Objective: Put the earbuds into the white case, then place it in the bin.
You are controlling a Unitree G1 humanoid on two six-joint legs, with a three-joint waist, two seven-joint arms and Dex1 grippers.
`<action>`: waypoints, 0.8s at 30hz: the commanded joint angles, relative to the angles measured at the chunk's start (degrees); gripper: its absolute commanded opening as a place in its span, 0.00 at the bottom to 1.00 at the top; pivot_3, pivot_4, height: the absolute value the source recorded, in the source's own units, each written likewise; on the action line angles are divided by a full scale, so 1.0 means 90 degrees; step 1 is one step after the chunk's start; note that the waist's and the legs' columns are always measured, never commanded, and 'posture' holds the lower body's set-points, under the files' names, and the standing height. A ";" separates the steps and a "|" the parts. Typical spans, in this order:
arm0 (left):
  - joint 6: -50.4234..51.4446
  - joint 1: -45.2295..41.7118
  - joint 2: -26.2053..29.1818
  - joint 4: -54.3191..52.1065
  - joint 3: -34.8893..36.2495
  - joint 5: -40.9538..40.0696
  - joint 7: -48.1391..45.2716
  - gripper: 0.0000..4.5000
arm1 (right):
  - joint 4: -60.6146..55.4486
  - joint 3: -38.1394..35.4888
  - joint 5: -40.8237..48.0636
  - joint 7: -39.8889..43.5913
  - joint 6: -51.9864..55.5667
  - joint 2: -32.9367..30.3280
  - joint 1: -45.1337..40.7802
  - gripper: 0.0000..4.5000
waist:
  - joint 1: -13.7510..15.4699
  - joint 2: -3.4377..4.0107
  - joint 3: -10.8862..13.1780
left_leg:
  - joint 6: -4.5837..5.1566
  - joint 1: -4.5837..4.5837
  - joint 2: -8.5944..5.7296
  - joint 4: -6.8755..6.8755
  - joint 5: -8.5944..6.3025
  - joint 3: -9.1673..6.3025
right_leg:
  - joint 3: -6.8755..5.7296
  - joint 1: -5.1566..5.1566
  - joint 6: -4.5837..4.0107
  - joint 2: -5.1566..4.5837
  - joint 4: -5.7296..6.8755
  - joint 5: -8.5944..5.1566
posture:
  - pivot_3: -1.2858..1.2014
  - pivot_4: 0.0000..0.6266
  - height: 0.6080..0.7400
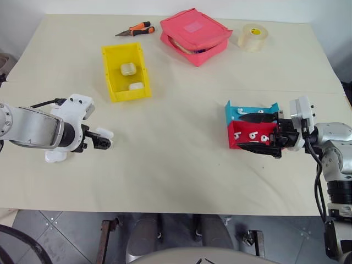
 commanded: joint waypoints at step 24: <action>0.0869 -0.0364 -0.1566 -0.0004 0.0271 0.5309 -0.4051 0.99 | -0.0689 -0.0510 0.0284 -0.0326 0.0091 -0.0255 0.0458 1.00 | 0.0151 0.0000 0.0000 | -0.0004 0.0002 0.0000 0.0006 0.0004 0.0010 | 0.0001 -0.0001 0.0000 0.0003 0.0010 0.0000 | 0.52 0.24 1.00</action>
